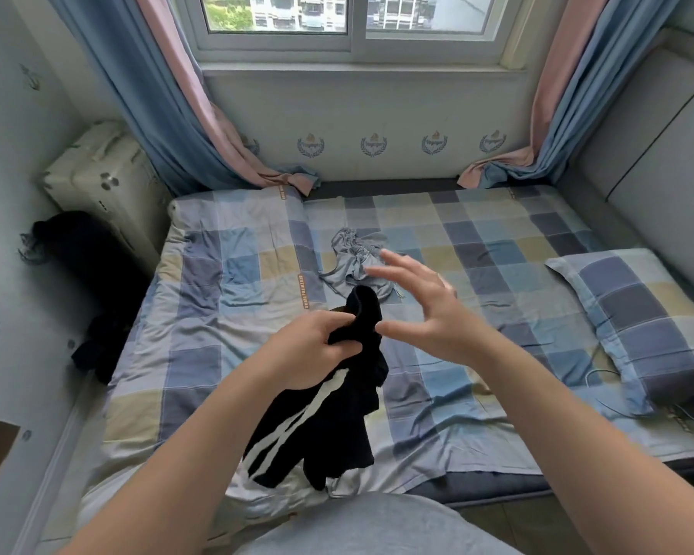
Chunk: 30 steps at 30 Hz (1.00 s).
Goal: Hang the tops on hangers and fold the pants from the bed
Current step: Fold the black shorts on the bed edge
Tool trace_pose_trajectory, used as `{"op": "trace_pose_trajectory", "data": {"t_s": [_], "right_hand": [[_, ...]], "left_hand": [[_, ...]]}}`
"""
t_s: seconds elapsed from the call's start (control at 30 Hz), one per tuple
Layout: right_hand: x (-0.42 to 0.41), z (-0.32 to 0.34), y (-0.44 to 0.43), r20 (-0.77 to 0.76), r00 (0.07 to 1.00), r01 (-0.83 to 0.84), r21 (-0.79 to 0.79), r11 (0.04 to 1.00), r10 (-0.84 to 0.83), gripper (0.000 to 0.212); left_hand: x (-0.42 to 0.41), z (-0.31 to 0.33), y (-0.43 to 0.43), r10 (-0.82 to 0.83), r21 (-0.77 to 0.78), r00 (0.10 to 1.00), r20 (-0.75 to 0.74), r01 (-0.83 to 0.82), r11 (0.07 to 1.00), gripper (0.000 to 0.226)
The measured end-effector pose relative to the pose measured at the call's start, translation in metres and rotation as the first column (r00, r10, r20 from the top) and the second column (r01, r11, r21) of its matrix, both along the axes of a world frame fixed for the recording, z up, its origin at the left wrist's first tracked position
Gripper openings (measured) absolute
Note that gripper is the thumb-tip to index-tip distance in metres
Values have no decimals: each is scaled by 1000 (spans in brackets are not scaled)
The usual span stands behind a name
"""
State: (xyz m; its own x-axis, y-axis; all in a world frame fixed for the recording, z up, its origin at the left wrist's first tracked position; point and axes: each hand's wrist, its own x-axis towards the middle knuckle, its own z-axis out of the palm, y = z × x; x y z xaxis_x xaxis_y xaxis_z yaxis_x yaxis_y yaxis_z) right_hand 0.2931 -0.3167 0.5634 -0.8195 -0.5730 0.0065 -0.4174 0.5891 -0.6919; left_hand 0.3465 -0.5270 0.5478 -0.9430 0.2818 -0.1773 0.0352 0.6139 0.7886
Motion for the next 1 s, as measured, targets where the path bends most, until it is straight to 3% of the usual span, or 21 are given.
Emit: {"op": "trace_pose_trajectory", "data": {"t_s": [0.13, 0.27, 0.33, 0.4, 0.53, 0.67, 0.8, 1.0], "right_hand": [[-9, 7, -15, 10, 995, -103, 248, 963, 104, 31], [-17, 8, -21, 165, 977, -190, 381, 905, 136, 32], [-15, 3, -22, 191, 972, -196, 359, 913, 134, 22], [-14, -5, -21, 115, 988, -130, 308, 943, 98, 14], [-16, -17, -16, -21, 999, 51, 129, 990, -48, 25], [-20, -25, -6, -178, 970, 179, 45, 983, -168, 29], [-29, -36, 14, -178, 955, 256, 85, 963, -238, 35], [-34, -65, 38, -94, 926, 376, 185, 908, -365, 36]], "left_hand": [[2, 6, -4, -76, -140, 997, 32, 80, 987, 12], [3, 6, -10, -69, -185, 997, 46, 76, 980, 12], [2, 3, -12, -29, -212, 1000, 4, 29, 977, 9], [0, -2, -14, 36, -228, 998, -46, -46, 973, 6], [-8, -17, -17, 164, -279, 973, -165, -206, 938, 12], [-15, -37, -24, 250, -355, 929, -274, -340, 871, 15], [-15, -59, -44, 353, -418, 907, -230, -419, 806, 41], [-11, -83, -76, 466, -478, 881, -84, -446, 757, 45]]}}
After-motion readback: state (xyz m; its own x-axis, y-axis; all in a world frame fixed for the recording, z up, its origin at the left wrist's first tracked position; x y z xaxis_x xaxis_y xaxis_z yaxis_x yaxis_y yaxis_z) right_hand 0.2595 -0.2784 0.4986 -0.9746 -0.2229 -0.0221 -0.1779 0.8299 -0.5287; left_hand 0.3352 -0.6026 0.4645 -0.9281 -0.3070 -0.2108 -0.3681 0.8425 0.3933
